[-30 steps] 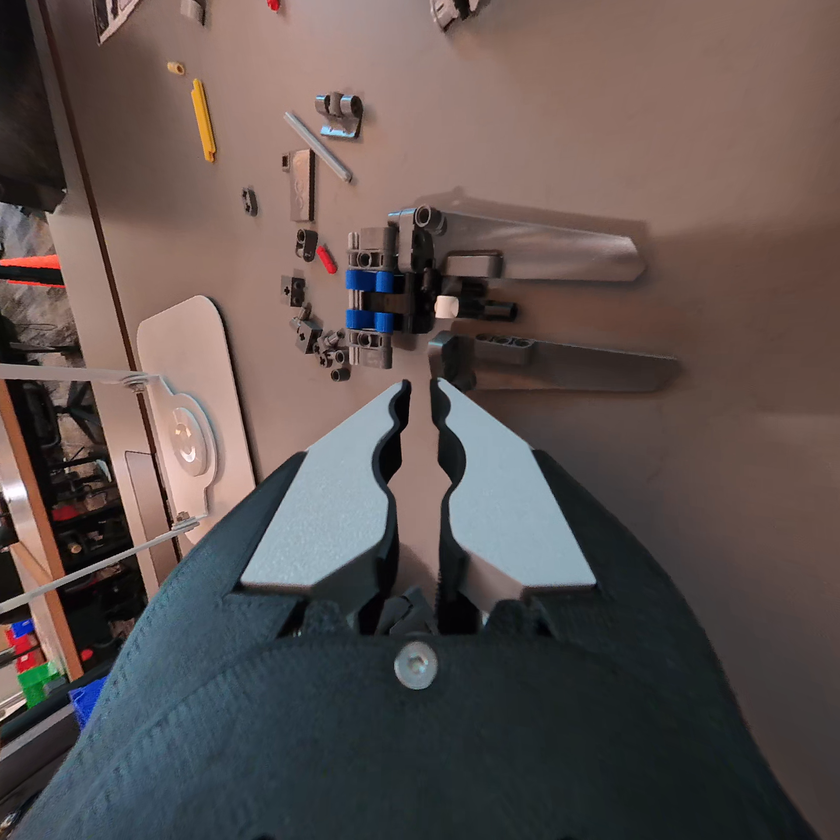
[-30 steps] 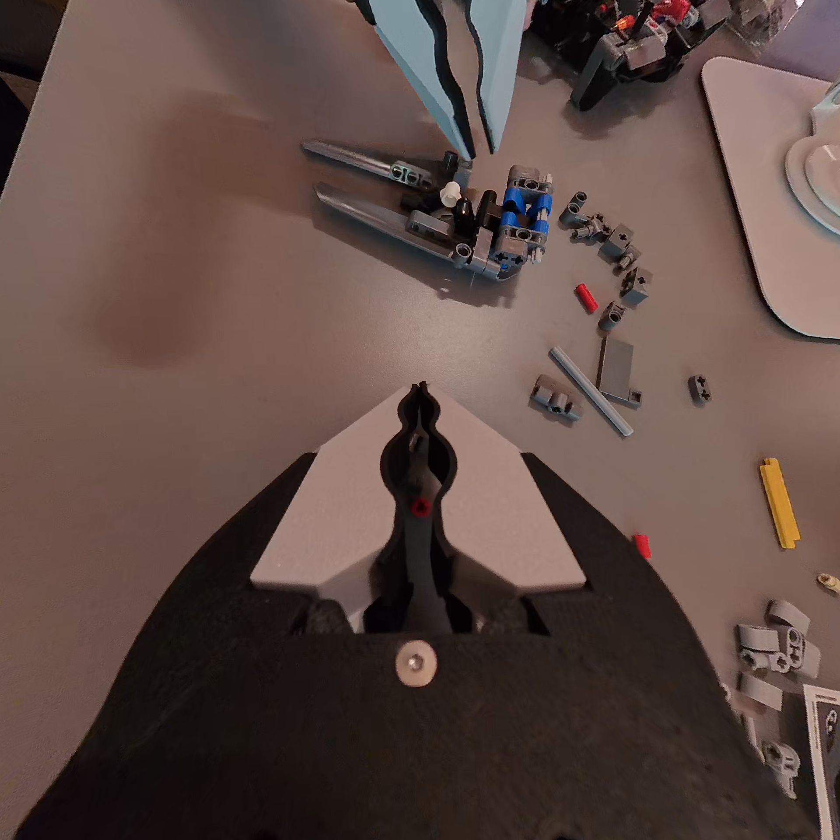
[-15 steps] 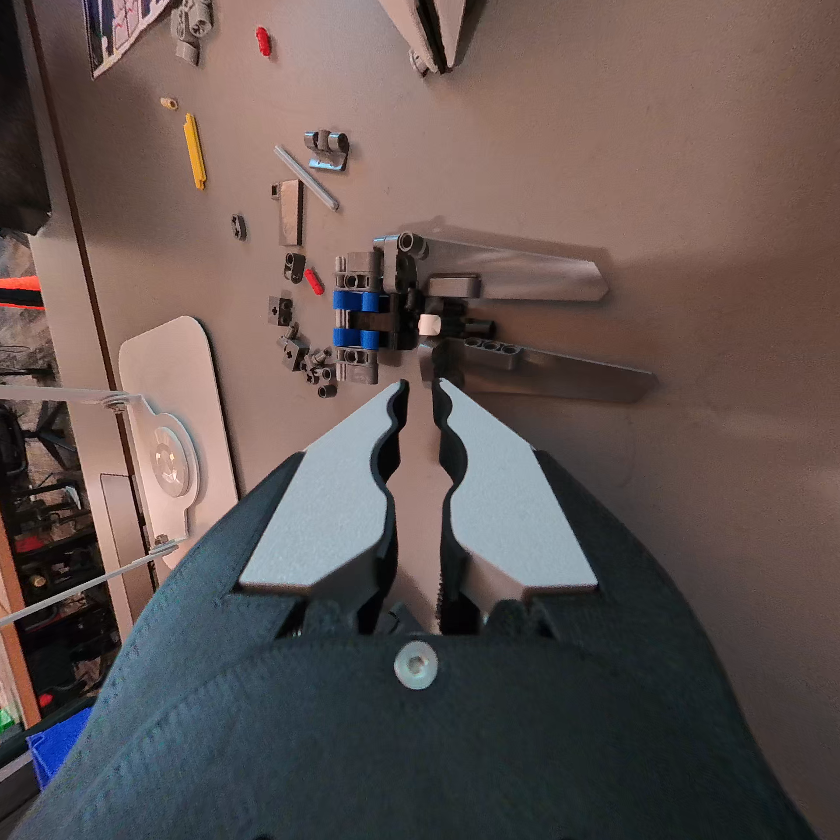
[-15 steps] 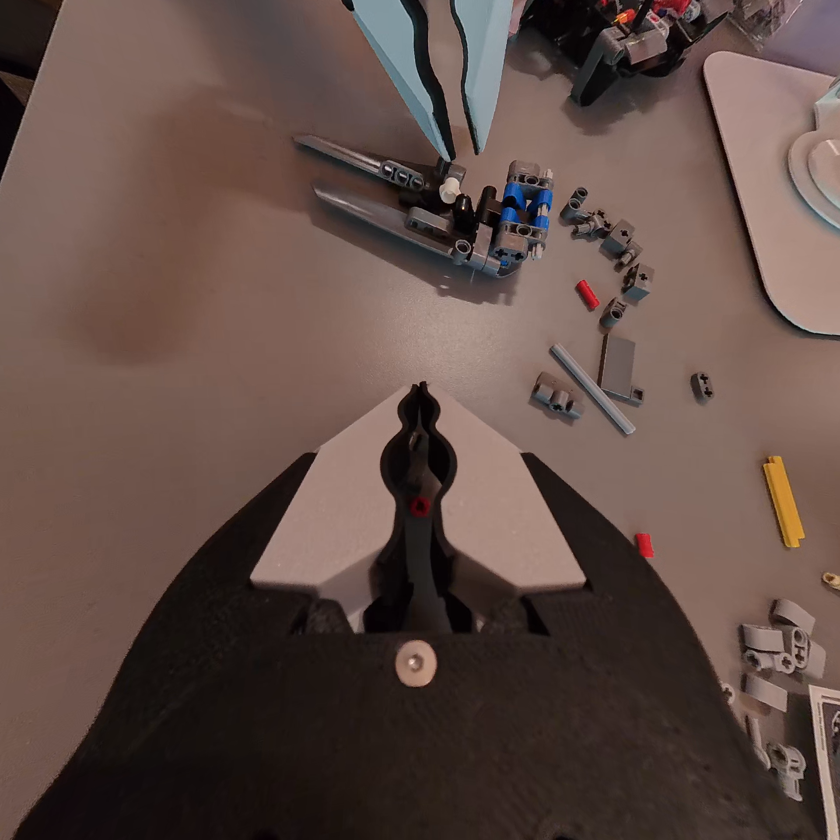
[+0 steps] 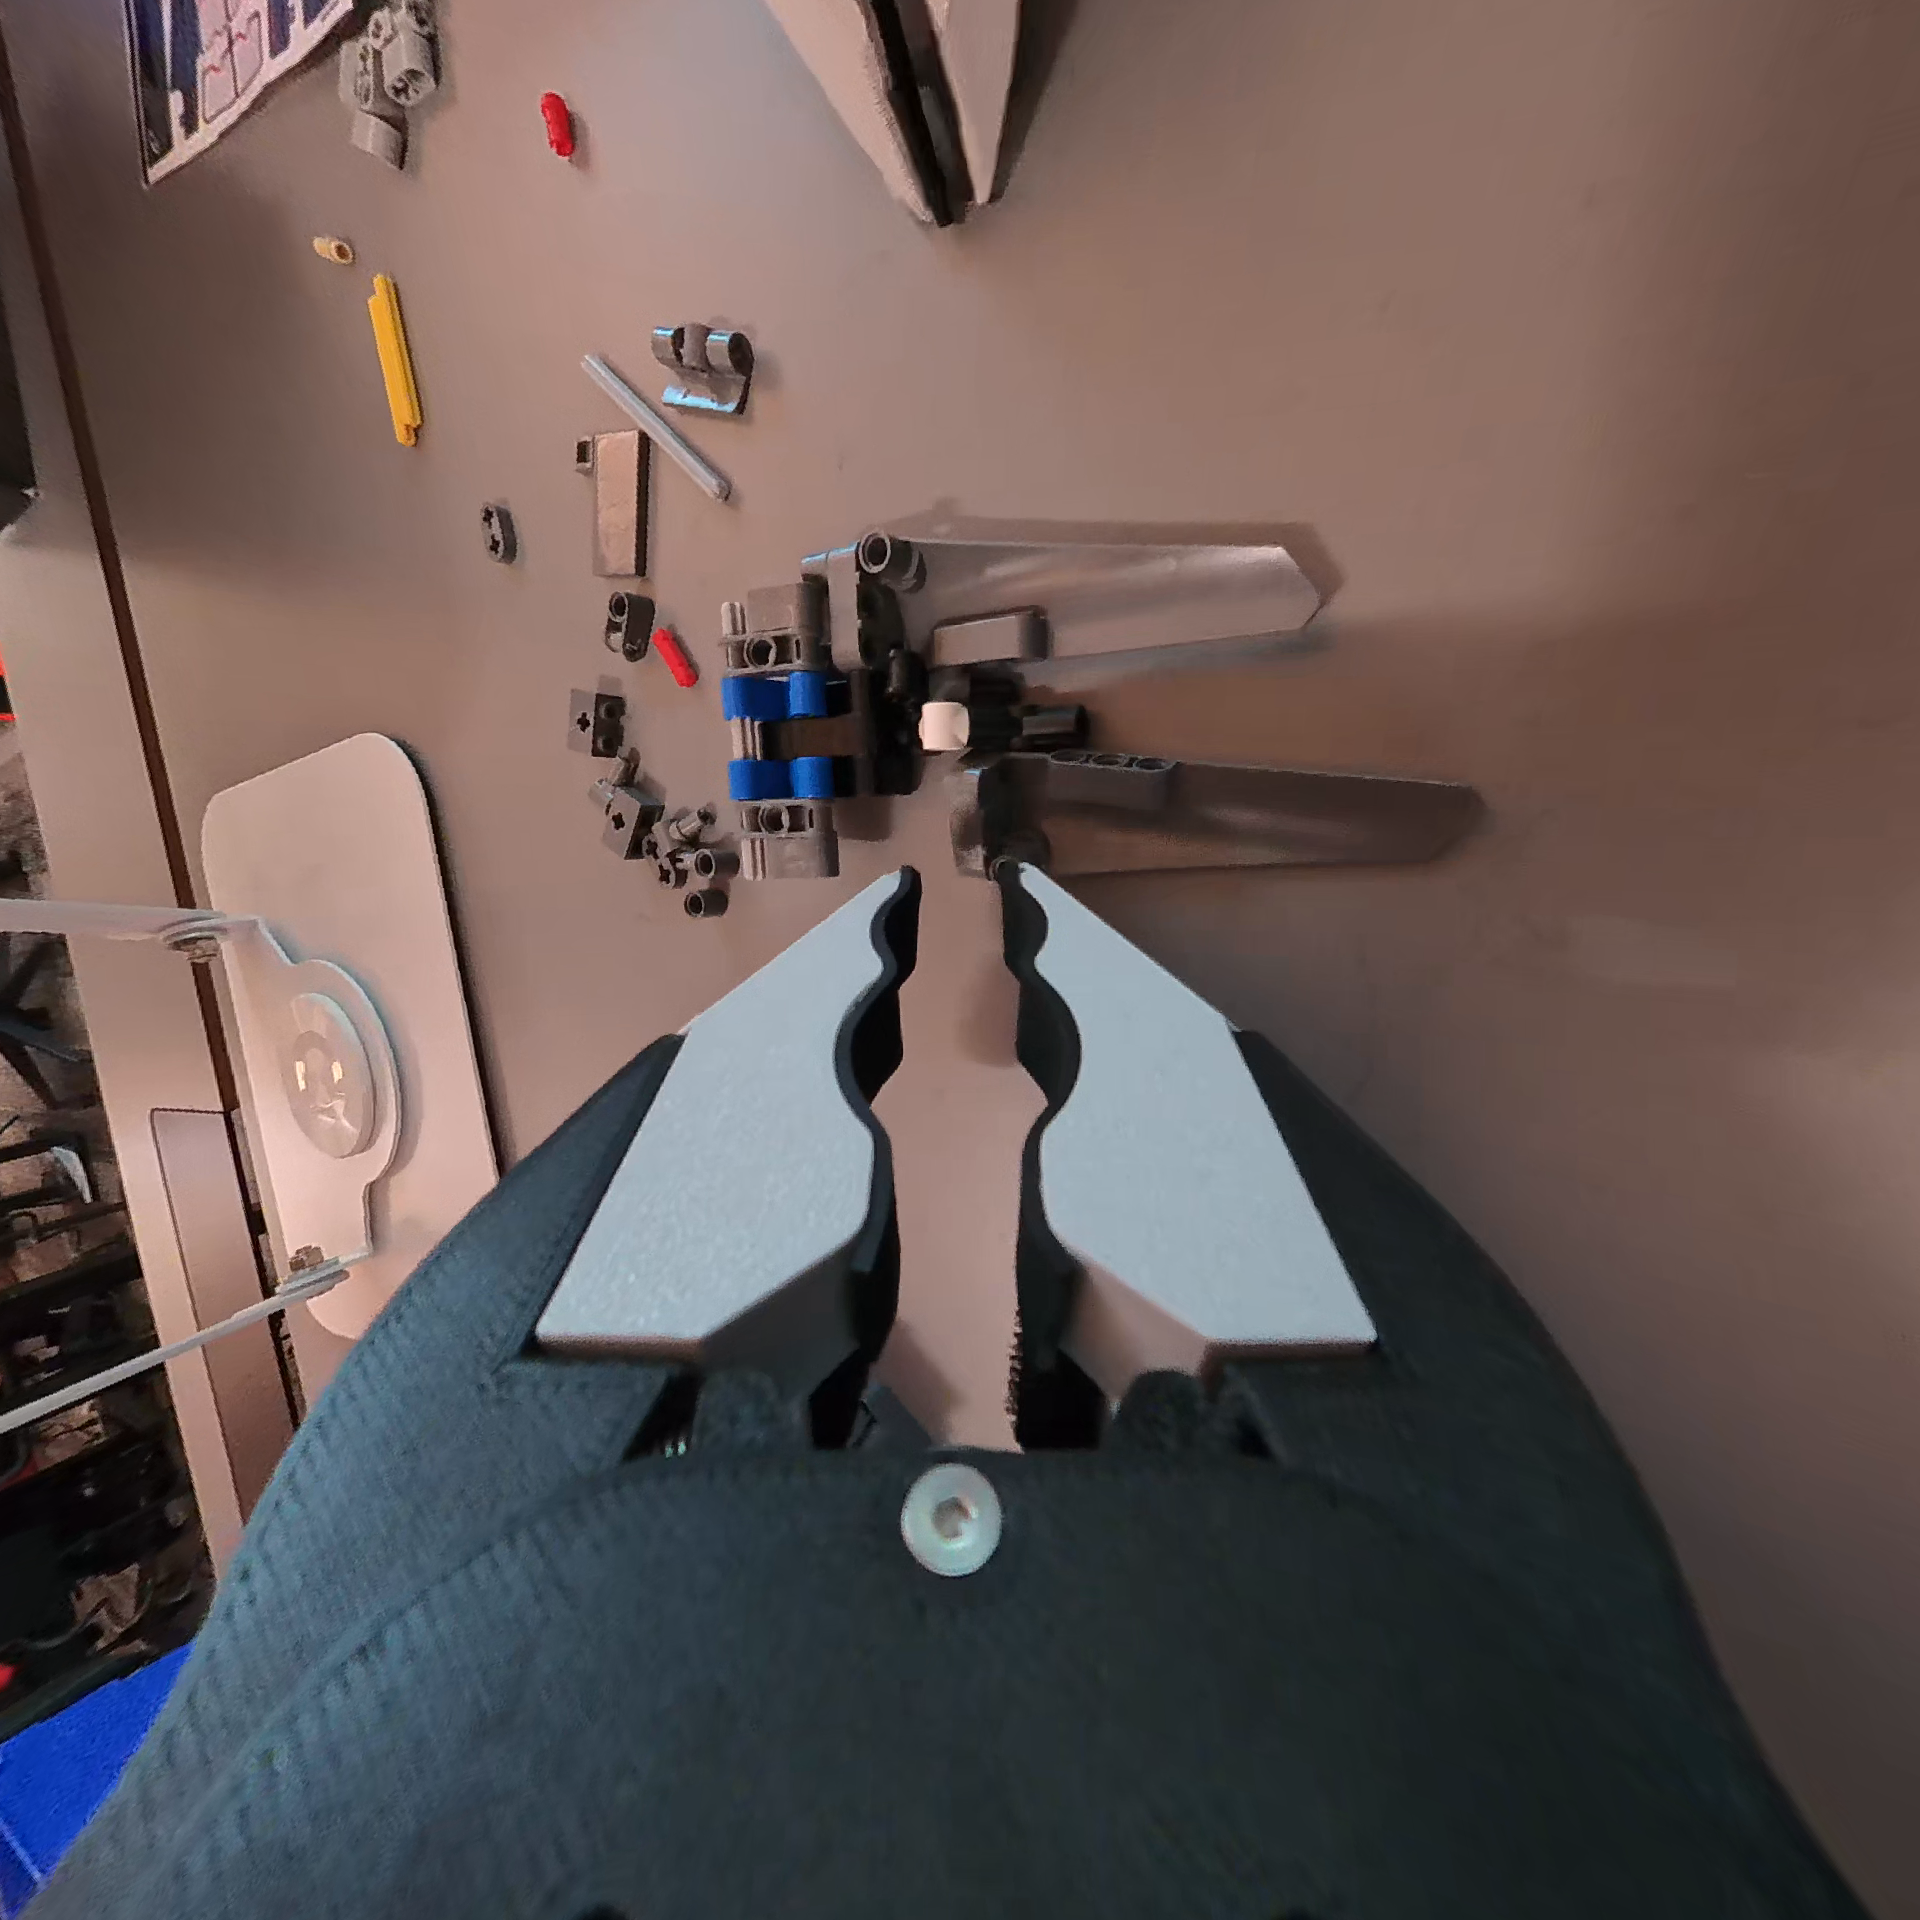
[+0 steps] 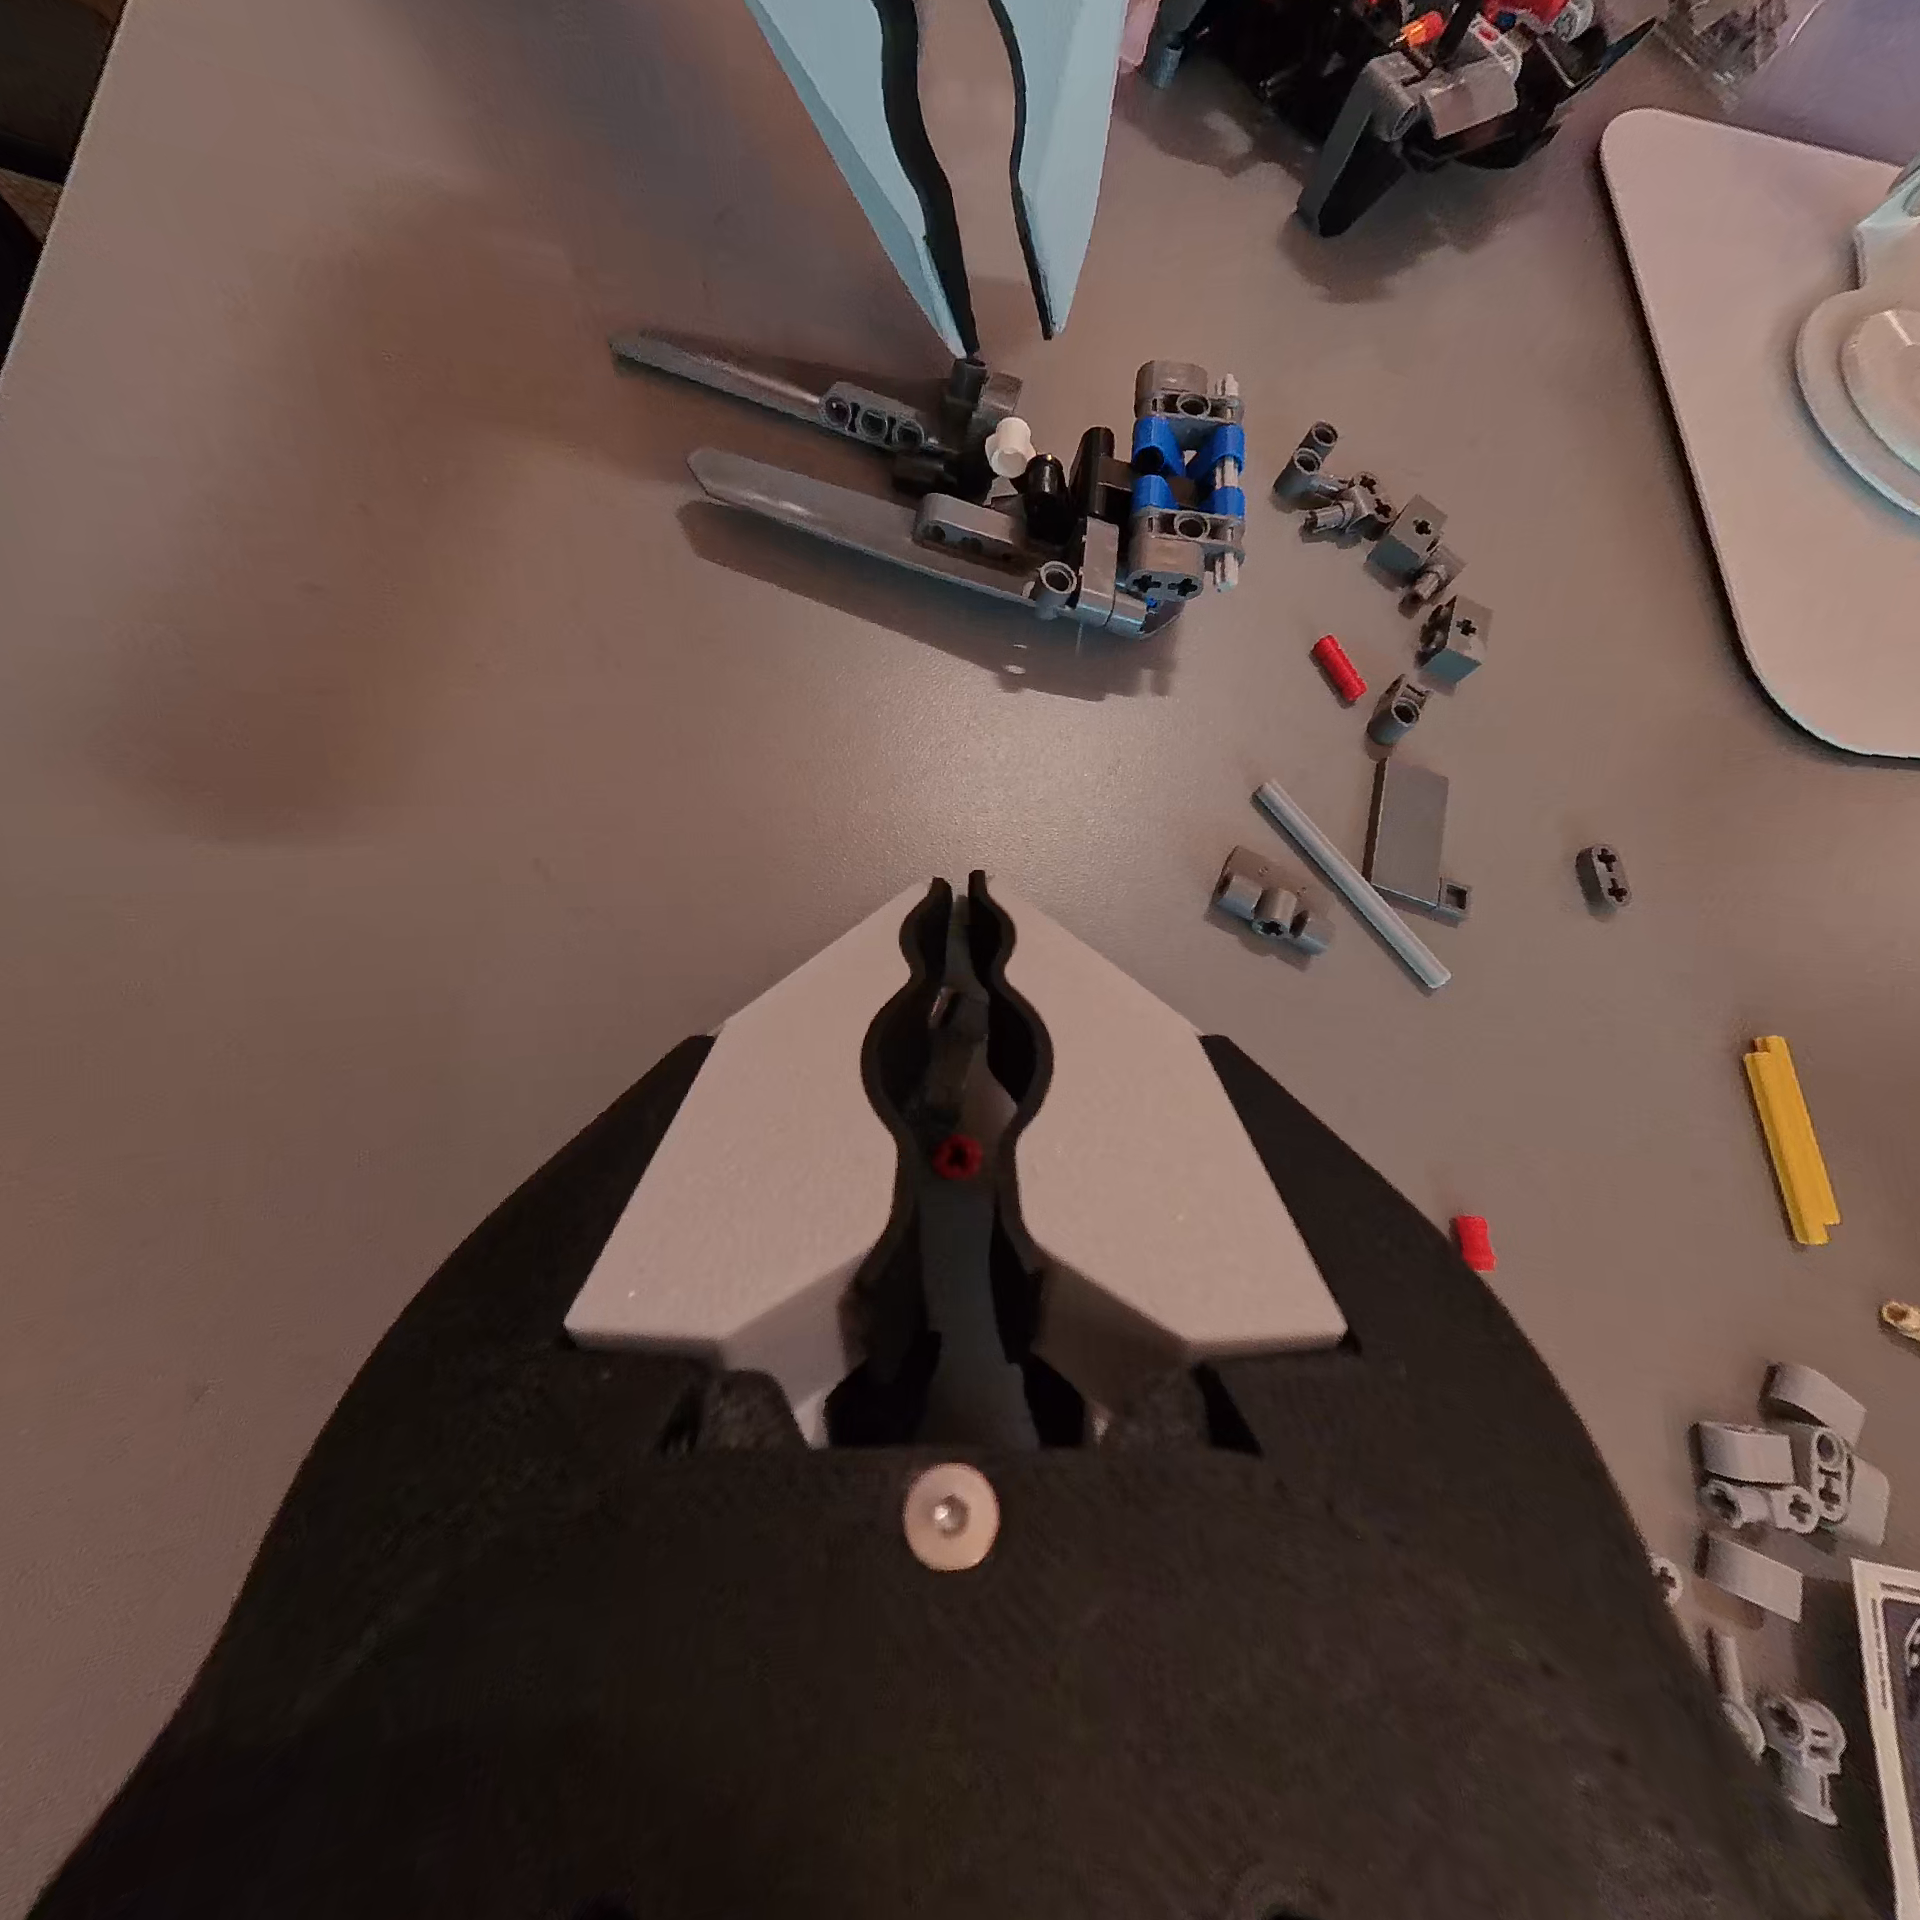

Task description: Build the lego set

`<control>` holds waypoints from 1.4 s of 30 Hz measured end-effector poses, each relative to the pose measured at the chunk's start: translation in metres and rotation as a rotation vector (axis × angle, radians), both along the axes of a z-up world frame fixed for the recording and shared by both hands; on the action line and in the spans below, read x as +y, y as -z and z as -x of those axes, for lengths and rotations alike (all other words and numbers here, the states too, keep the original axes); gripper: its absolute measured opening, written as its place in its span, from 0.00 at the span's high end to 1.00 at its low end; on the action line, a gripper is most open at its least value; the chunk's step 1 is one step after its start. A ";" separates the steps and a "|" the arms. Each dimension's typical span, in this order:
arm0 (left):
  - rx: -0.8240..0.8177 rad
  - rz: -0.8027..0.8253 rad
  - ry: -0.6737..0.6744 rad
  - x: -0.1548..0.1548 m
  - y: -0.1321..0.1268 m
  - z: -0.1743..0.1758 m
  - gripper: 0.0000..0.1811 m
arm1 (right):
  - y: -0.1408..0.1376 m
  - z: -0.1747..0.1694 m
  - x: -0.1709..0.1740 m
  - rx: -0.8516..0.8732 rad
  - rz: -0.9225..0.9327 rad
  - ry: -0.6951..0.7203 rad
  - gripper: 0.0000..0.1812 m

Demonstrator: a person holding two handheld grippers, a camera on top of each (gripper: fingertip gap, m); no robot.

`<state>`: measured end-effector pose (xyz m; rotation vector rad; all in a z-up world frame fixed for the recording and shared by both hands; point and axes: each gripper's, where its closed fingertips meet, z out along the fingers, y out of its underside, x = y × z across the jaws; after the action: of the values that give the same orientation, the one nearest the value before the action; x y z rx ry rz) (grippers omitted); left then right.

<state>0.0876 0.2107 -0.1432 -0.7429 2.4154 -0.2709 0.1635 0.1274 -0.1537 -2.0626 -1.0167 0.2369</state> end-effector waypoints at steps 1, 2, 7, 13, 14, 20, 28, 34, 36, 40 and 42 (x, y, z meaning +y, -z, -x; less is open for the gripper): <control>0.000 0.000 -0.001 0.000 0.000 0.000 0.92 | 0.000 0.000 0.000 0.001 0.000 -0.001 0.99; 0.001 0.003 -0.001 0.000 0.000 0.000 0.91 | 0.000 0.000 0.000 0.003 0.000 -0.002 0.98; 0.011 0.021 0.000 -0.003 0.003 0.000 0.87 | 0.000 0.001 0.000 0.006 0.000 -0.002 0.96; 0.016 0.052 0.013 -0.011 0.007 -0.004 0.88 | 0.000 0.001 0.000 0.005 -0.001 -0.004 0.96; 0.016 0.053 0.015 -0.012 0.007 -0.004 0.89 | 0.000 0.001 0.000 0.005 -0.001 -0.005 0.96; 0.001 0.030 0.007 -0.013 0.009 -0.009 0.95 | 0.000 0.001 0.000 0.002 -0.004 -0.007 0.97; 0.010 0.008 -0.003 -0.009 0.009 -0.007 0.95 | -0.004 0.002 0.000 0.021 -0.012 -0.008 0.94; 0.018 -0.009 -0.010 -0.005 0.009 -0.005 0.95 | -0.003 0.002 0.000 0.023 -0.010 -0.010 0.92; 0.018 -0.012 -0.010 -0.004 0.009 -0.005 0.95 | -0.004 0.002 0.000 0.023 -0.012 -0.009 0.92; 0.004 -0.017 -0.012 -0.003 0.007 -0.005 0.95 | -0.005 0.002 0.000 0.028 -0.019 -0.009 0.91; 0.001 -0.012 -0.009 -0.003 0.004 -0.003 0.93 | -0.006 0.002 0.000 0.029 -0.020 -0.008 0.91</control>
<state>0.0911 0.2072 -0.1472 -0.7489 2.4118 -0.2523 0.1614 0.1278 -0.1482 -2.0318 -1.0063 0.2592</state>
